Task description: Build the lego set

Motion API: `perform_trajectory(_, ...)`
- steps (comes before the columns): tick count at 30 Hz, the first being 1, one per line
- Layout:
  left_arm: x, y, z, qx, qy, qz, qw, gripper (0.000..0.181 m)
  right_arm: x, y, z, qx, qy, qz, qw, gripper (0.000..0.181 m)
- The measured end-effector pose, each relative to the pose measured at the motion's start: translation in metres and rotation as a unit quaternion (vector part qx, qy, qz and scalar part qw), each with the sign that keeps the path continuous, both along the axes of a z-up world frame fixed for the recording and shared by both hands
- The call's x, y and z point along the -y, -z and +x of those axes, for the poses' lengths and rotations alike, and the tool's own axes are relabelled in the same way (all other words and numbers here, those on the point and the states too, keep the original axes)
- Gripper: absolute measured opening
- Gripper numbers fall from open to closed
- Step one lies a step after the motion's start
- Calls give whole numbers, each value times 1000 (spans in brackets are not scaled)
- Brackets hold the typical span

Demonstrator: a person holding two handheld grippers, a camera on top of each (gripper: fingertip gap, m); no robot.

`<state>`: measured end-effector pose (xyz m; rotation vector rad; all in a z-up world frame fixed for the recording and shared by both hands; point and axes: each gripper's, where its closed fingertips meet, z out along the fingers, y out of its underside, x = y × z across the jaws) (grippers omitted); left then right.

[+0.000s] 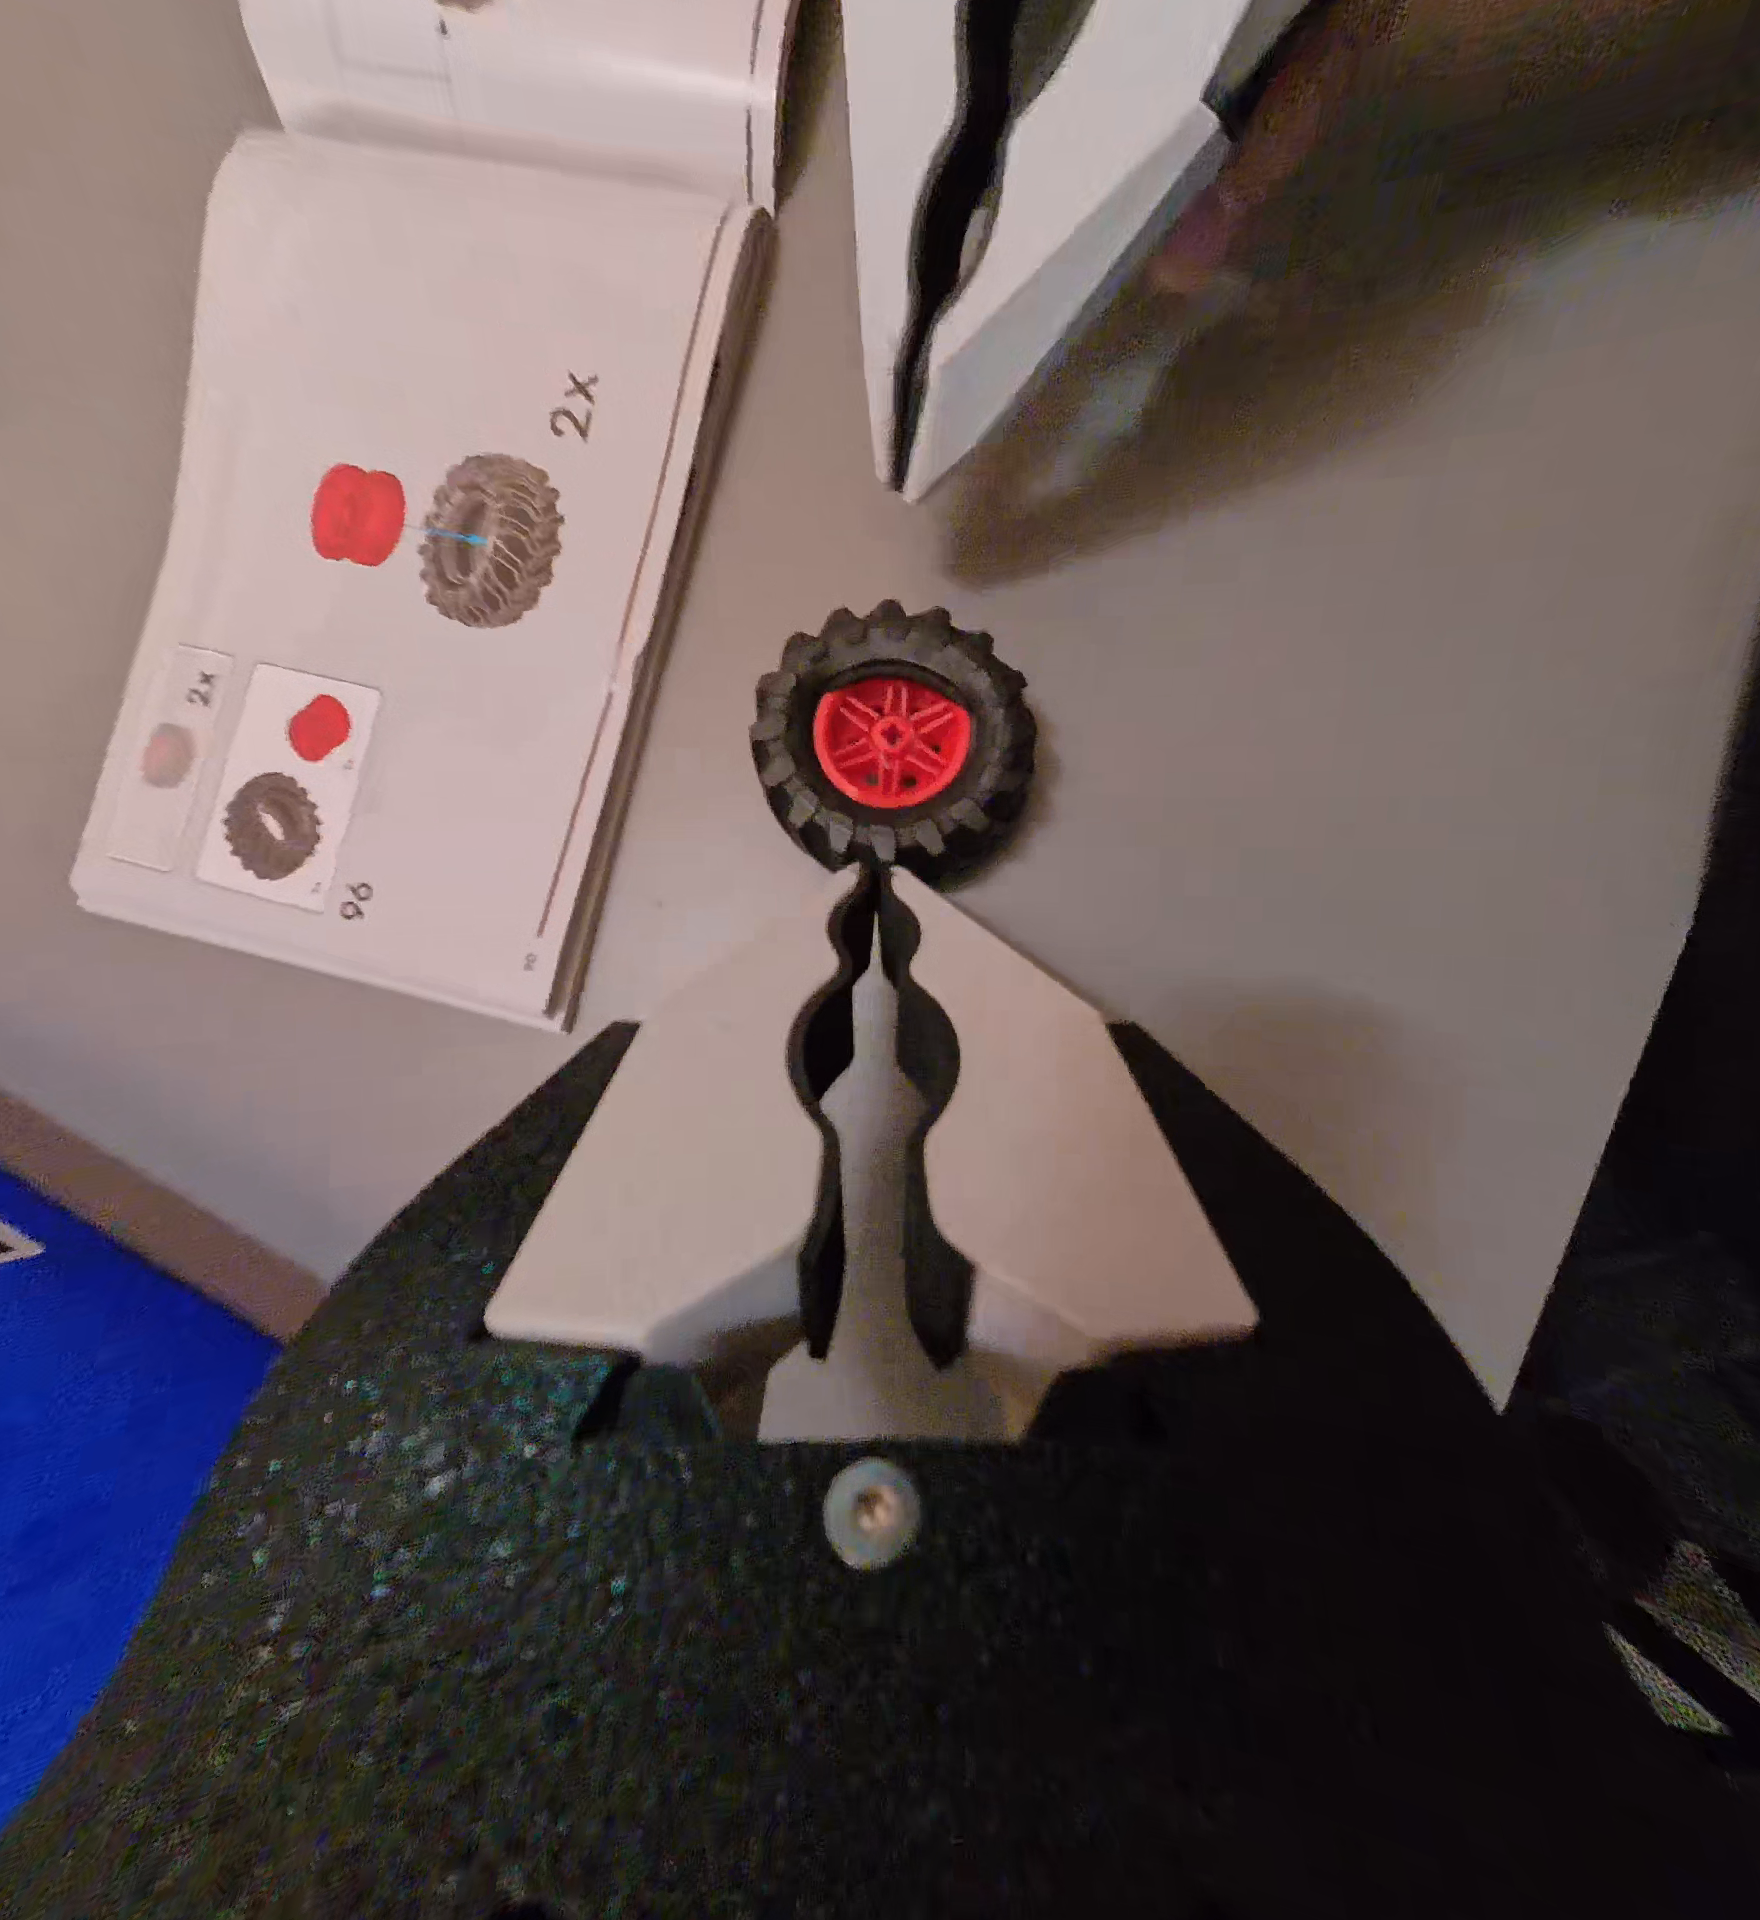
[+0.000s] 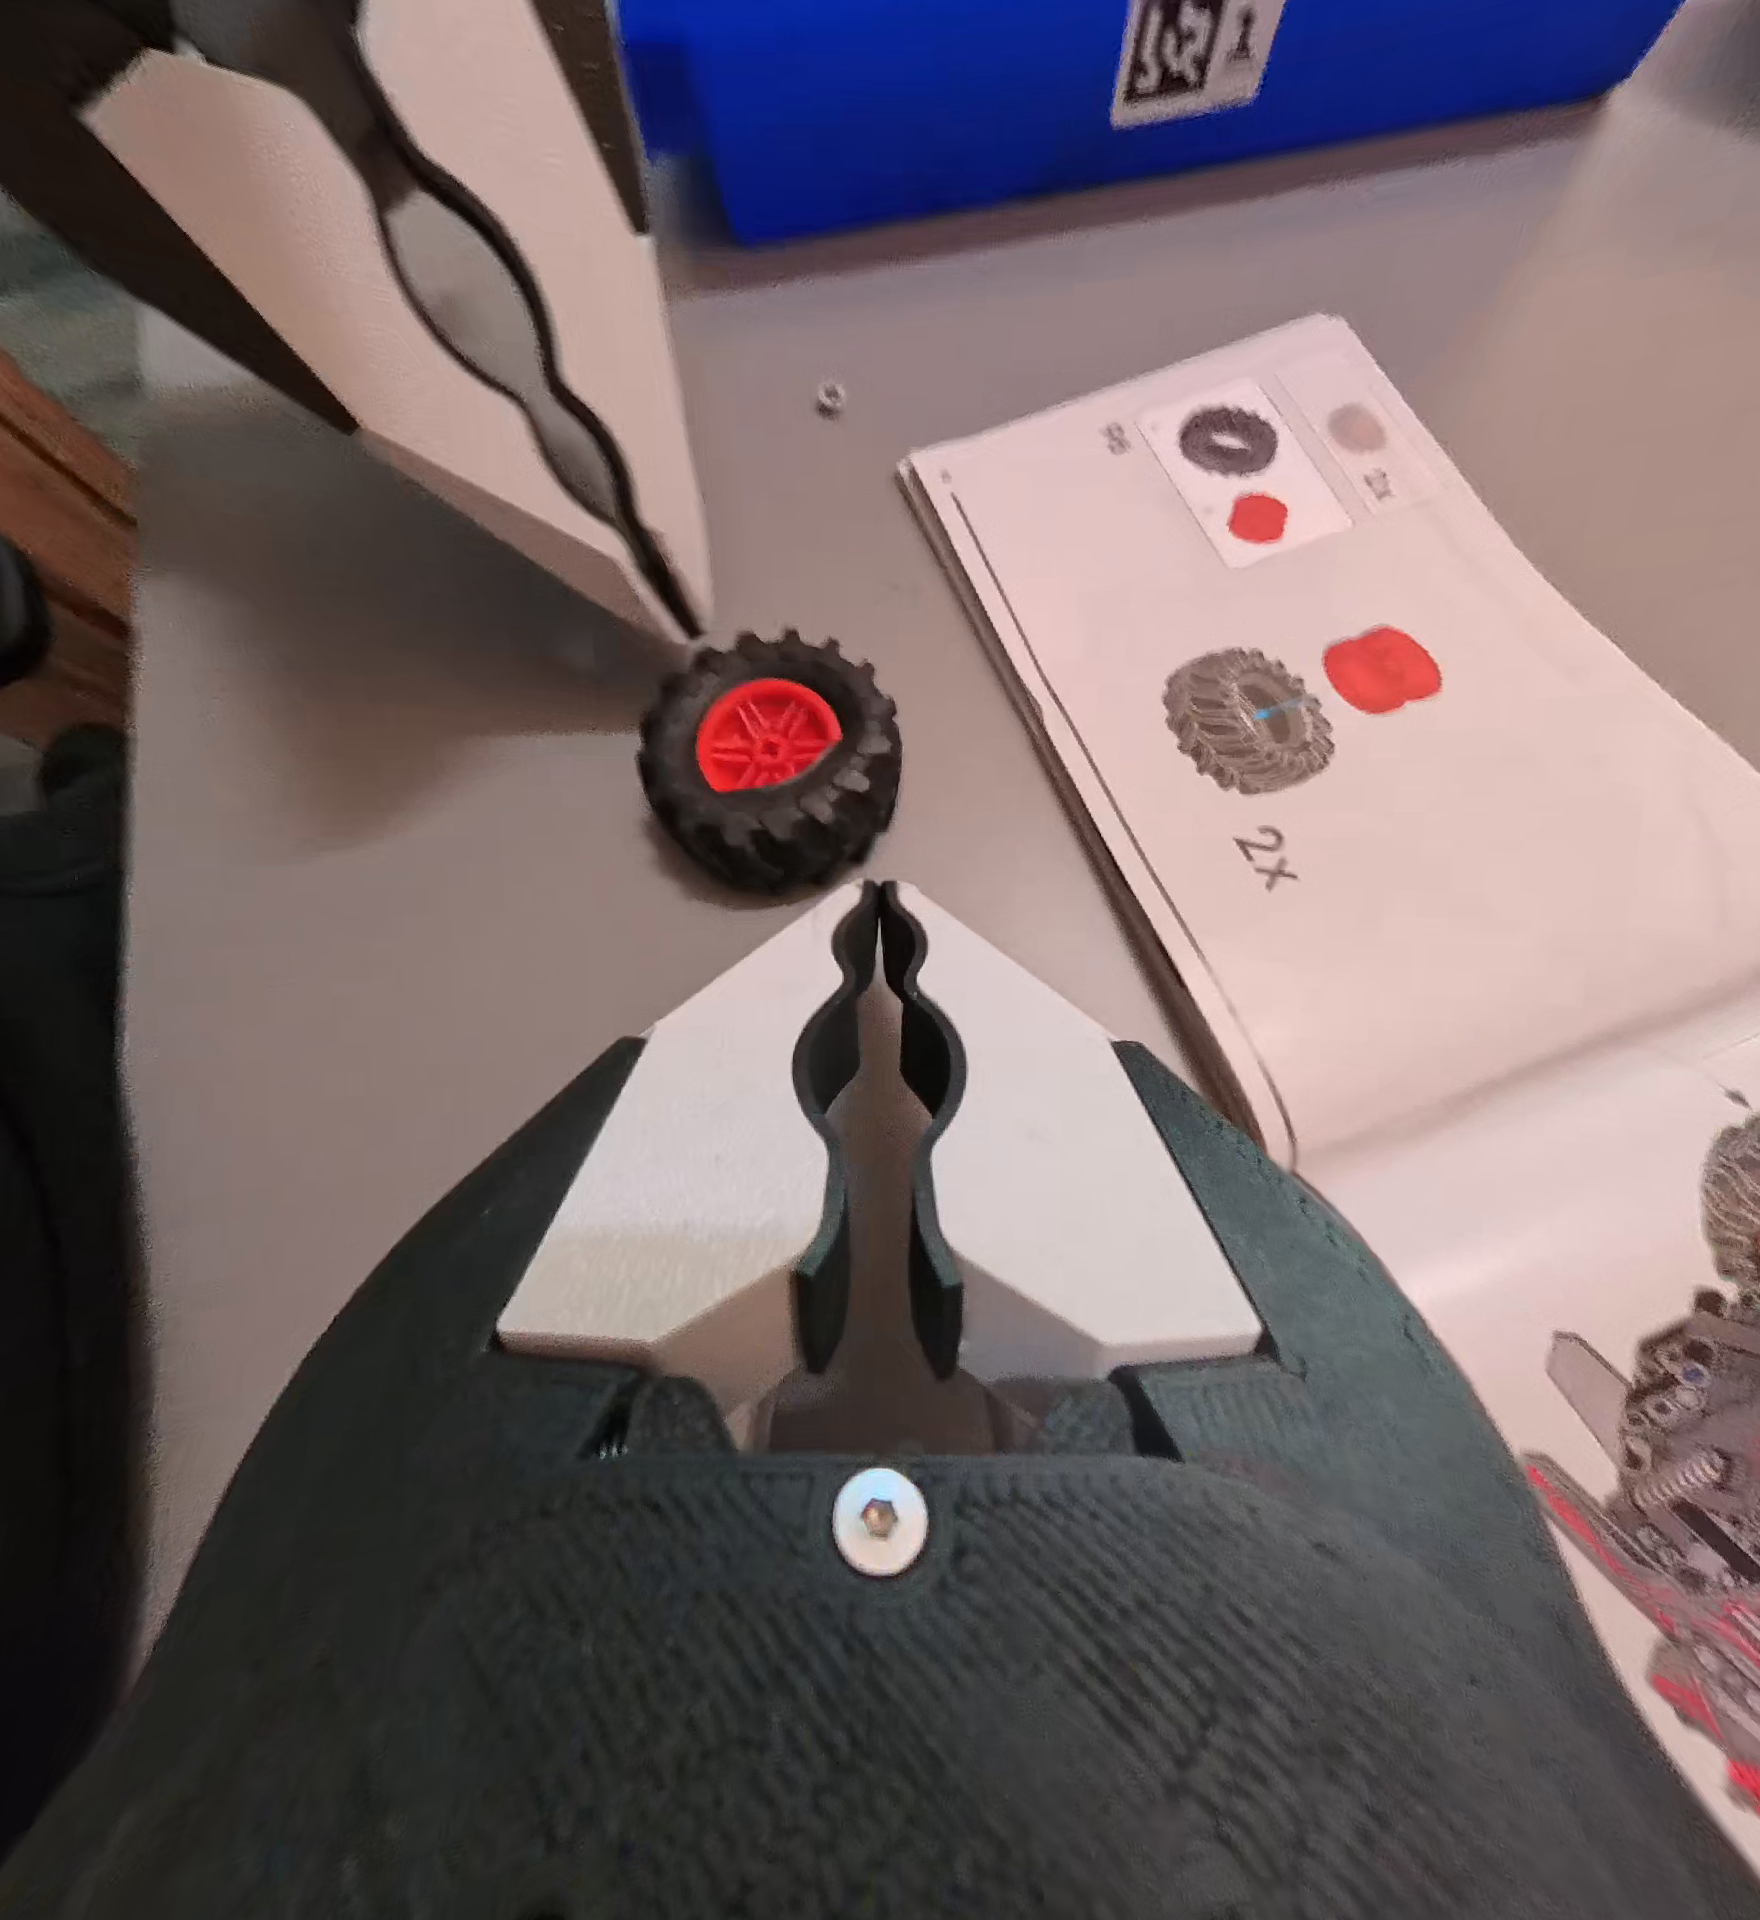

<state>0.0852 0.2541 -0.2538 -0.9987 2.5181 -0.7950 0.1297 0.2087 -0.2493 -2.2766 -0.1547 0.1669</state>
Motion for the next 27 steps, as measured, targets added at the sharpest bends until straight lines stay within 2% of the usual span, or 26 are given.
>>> perform_trajectory(1,1,-6,5,15,2,-6,1000,0,-1,-3,-5,-15,-10,7,1000,0)
perform_trajectory(3,8,-11,12,25,22,-21,999,0,-4,0,-11,-30,-19,2,999,0)
perform_trajectory(7,23,-5,25,36,73,-18,996,0,-8,8,-10,-6,-12,-14,1000,0)
perform_trajectory(12,35,0,34,45,98,-35,994,0,-7,12,-11,-19,-4,-18,1000,0)
perform_trajectory(17,40,2,37,33,134,47,989,0,-3,16,-11,-19,-8,-23,1000,0)
perform_trajectory(21,54,5,39,16,187,116,975,0,7,25,-10,-18,-18,-53,998,0)
perform_trajectory(24,54,3,40,24,193,108,975,0,8,19,-9,-32,-6,-31,999,0)
perform_trajectory(27,50,1,36,59,183,74,979,0,5,0,2,13,-8,15,1000,0)
